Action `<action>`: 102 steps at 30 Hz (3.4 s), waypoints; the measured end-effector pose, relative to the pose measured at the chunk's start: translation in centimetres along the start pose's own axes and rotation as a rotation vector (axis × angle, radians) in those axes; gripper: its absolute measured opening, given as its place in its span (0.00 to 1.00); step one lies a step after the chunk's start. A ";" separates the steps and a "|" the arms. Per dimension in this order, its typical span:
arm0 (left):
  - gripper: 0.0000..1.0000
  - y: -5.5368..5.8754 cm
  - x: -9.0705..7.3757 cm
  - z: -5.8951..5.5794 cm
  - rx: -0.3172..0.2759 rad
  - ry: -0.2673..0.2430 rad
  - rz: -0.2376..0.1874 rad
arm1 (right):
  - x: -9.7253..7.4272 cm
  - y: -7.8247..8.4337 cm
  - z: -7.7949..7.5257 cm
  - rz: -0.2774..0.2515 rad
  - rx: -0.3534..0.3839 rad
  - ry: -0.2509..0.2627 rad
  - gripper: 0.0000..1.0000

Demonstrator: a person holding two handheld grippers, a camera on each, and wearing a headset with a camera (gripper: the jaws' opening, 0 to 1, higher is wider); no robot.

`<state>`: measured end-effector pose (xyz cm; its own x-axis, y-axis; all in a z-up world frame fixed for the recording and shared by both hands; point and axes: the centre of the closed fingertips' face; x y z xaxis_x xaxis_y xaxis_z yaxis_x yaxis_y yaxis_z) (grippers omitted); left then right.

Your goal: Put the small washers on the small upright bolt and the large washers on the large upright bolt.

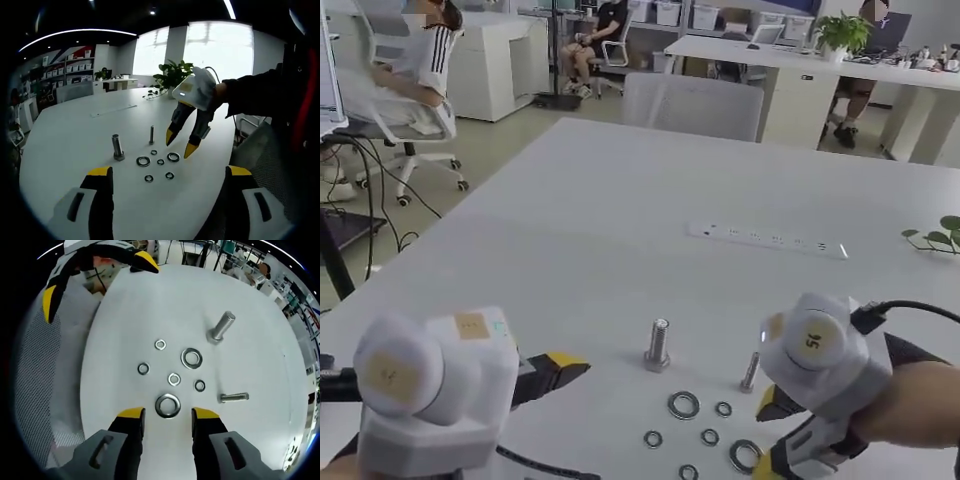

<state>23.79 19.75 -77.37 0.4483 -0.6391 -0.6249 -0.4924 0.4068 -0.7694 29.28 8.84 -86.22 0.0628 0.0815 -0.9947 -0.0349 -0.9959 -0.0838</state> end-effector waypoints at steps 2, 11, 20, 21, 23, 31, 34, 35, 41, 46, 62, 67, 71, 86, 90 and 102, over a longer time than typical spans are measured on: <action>0.93 0.0 0.0 0.0 0.002 0.001 0.000 | 0.3 -0.2 0.1 0.013 -0.015 -0.003 0.38; 0.93 0.0 -0.1 -0.1 0.002 0.002 -0.005 | 1.2 -0.2 0.2 0.055 -0.040 -0.017 0.35; 0.92 0.0 0.0 -0.2 0.003 0.002 -0.004 | 1.8 -0.1 0.0 0.108 -0.080 -0.004 0.31; 0.92 0.0 0.0 -0.2 0.002 0.003 -0.004 | 1.7 -0.2 0.0 0.103 -0.077 -0.010 0.31; 0.92 0.0 -0.1 -0.2 0.002 0.002 -0.005 | 1.7 -0.2 -0.1 0.106 -0.080 -0.009 0.30; 0.92 -0.1 -0.2 -0.1 -0.003 0.001 -0.010 | 1.8 -0.2 -0.2 0.118 -0.063 -0.028 0.31; 0.92 -0.1 -0.2 -0.1 -0.004 0.000 -0.011 | 1.8 -0.2 -0.1 0.130 -0.065 -0.037 0.29; 0.92 -0.1 -0.2 -0.1 -0.005 -0.001 -0.011 | 1.8 -0.2 0.0 0.132 -0.062 -0.044 0.28; 0.92 -0.1 -0.2 -0.1 -0.007 0.000 -0.016 | 1.9 -0.1 0.0 0.136 -0.049 -0.051 0.28; 0.92 -0.1 -0.2 -0.1 -0.009 0.000 -0.017 | 1.9 -0.1 0.0 0.139 -0.045 -0.055 0.26; 0.91 -0.1 -0.2 -0.2 -0.007 0.000 -0.018 | 1.9 0.0 0.0 0.144 -0.045 -0.055 0.23; 0.91 -0.1 -0.1 -0.2 -0.008 0.003 -0.017 | 1.7 -0.1 0.0 0.141 -0.038 -0.057 0.23; 0.91 -0.1 -0.1 -0.2 -0.006 0.004 -0.016 | 1.7 -0.1 -0.1 0.143 -0.041 -0.053 0.23; 0.91 -0.2 -0.1 -0.3 -0.006 0.011 -0.018 | 1.8 0.0 -0.4 0.148 -0.038 -0.048 0.23; 0.91 -0.2 -0.1 -0.4 -0.004 0.013 -0.017 | 1.8 0.0 -0.3 0.145 -0.042 -0.056 0.24; 0.90 -0.2 -0.1 -0.4 -0.004 0.012 -0.017 | 1.8 0.5 -0.2 0.148 -0.040 -0.055 0.26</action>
<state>23.49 19.51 -77.10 0.4474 -0.6536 -0.6104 -0.4884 0.3932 -0.7790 29.59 8.48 -88.04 0.0050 -0.0655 -0.9978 0.0000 -0.9979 0.0655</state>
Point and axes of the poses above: the centre of the closed fingertips' face, and the gripper's own axes: x roughly forward along the fingers, z roughly to its left, y roughly out of its underside, and after that the axes turned 15 degrees about z, right-handed
